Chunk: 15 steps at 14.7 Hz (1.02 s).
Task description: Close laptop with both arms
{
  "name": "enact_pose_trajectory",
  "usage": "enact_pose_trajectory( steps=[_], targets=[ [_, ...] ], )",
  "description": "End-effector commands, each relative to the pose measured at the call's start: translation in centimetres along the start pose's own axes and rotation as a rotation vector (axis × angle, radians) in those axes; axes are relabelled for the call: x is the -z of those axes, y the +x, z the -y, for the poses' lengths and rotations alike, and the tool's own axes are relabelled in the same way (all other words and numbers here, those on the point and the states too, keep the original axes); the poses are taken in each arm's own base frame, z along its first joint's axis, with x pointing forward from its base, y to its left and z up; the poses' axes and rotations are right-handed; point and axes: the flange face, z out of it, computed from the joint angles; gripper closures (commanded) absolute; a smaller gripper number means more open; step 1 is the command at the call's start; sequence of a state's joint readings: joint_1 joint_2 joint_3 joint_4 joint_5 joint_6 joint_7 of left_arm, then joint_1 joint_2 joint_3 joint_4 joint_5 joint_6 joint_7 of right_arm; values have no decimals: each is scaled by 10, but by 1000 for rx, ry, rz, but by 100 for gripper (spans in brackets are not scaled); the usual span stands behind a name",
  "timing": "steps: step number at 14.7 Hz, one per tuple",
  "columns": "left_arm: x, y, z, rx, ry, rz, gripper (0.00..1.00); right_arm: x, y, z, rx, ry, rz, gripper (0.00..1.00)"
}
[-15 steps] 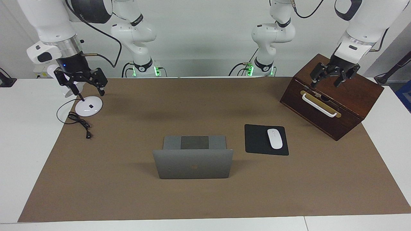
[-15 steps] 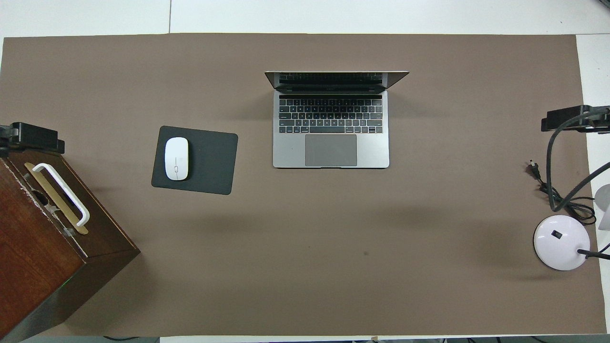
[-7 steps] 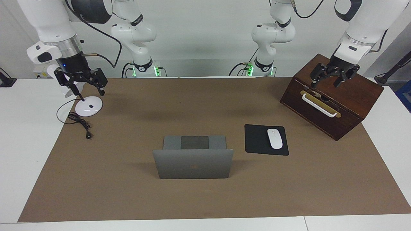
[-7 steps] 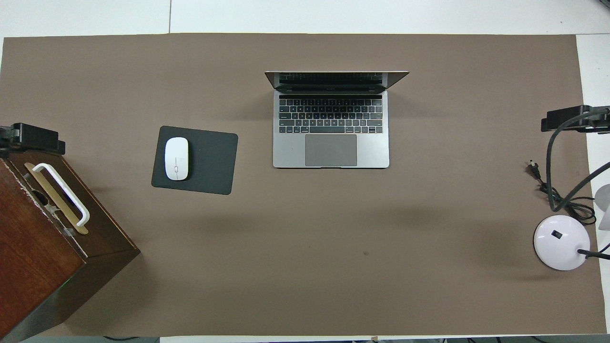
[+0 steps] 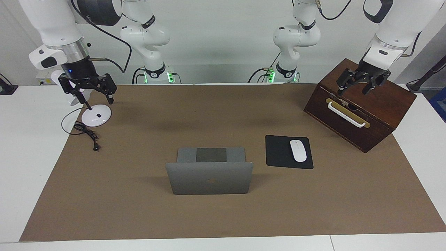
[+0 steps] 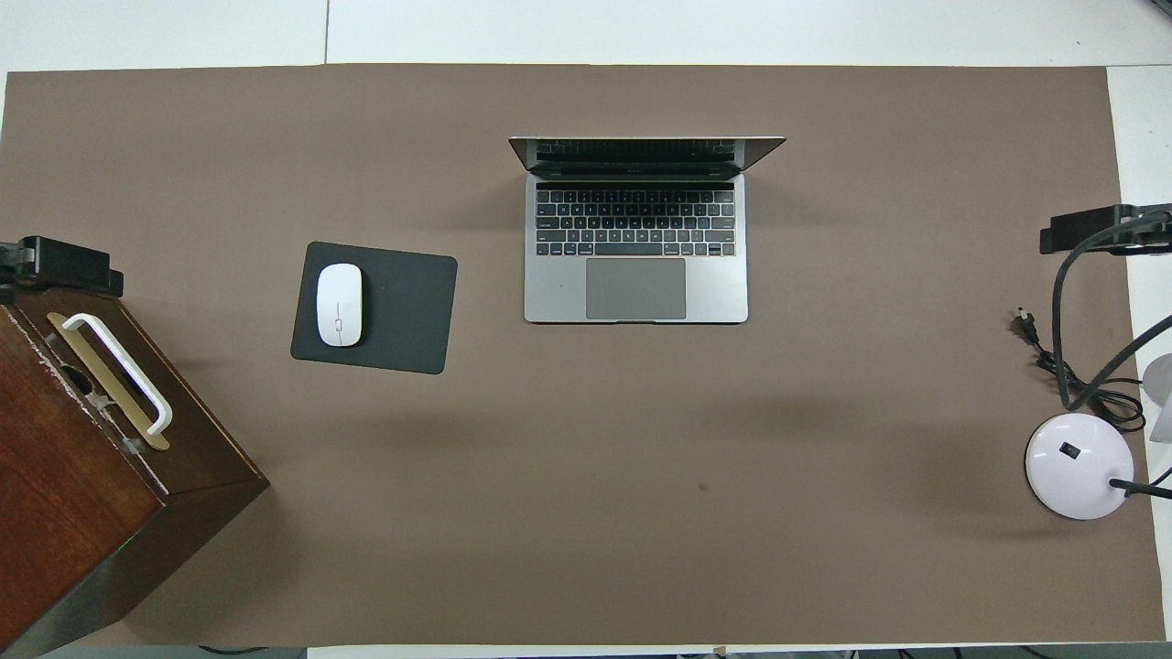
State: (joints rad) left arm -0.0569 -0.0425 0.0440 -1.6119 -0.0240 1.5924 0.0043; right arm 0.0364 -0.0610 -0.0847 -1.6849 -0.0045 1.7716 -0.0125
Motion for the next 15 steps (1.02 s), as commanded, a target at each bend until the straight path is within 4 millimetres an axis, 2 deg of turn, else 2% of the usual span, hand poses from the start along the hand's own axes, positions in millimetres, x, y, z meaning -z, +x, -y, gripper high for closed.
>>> enact_pose_trajectory(
  steps=[1, 6, 7, 8, 9, 10, 15],
  targets=[
    [2, -7, 2, -2, 20, 11, 0, 3, -3, -3, 33, -17, -30, 0],
    [4, -7, -2, 33, 20, -2, 0, 1, -1, -3, 37, -18, -51, 0],
    [2, -7, -2, 41, 20, 1, 6, 0, -1, -3, 38, -18, -50, 0],
    [0, -7, -2, 43, 20, 4, 36, 0, -1, -3, 38, -18, -50, 0],
    [0, -6, -1, 44, 20, -8, 71, 0, -1, -3, 40, -18, -48, 0],
    [-1, -3, -2, 41, 20, -29, 100, 0, 0, -3, 46, -18, -51, 0],
    [0, 3, 3, 55, 7, -81, 100, 2, 2, -4, 60, -20, -72, 0]
  ],
)
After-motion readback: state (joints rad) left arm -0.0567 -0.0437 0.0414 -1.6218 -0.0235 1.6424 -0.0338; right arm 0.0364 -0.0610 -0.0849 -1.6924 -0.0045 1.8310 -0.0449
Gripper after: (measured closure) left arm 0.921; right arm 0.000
